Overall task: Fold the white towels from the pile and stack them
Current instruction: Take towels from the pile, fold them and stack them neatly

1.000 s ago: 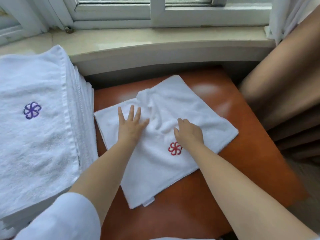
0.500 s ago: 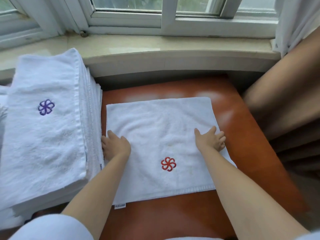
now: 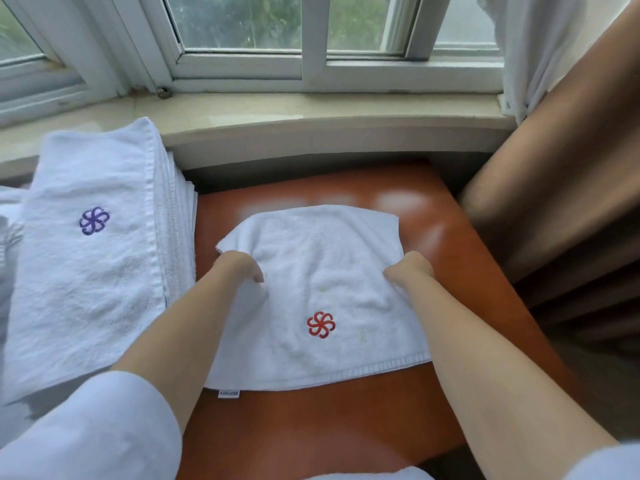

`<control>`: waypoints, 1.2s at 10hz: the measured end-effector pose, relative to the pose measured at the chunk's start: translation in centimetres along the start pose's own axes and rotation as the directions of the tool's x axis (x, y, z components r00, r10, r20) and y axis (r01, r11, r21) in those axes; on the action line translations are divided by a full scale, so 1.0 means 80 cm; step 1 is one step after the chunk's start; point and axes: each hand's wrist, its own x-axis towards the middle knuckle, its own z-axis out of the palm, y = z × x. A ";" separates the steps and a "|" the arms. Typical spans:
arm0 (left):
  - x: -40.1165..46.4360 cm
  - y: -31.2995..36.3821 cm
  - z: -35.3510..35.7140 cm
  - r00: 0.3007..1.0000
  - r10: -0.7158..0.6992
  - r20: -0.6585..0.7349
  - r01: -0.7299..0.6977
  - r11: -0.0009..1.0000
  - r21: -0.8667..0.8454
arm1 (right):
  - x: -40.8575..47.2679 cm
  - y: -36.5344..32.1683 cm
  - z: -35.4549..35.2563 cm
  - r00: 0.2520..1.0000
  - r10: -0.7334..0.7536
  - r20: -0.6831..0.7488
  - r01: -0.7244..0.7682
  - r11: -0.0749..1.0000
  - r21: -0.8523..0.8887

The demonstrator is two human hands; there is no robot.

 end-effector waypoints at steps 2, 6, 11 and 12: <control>-0.041 0.007 -0.035 0.993 -0.005 0.117 -0.013 0.988 0.154 | -0.018 -0.006 -0.032 0.999 -0.033 -0.002 0.033 0.987 0.158; -0.056 -0.052 -0.053 0.914 0.042 -0.405 -0.327 0.669 -0.668 | -0.093 0.008 -0.087 0.877 0.264 -0.402 0.133 0.669 0.731; -0.100 -0.044 -0.014 0.869 -0.240 -0.433 -0.389 0.212 -0.897 | -0.149 0.056 -0.078 0.677 0.431 -0.597 0.096 0.753 0.651; -0.085 -0.040 -0.007 0.907 0.021 -0.421 -0.328 0.662 -0.674 | -0.143 0.048 -0.076 0.654 0.393 -0.646 0.060 0.825 0.562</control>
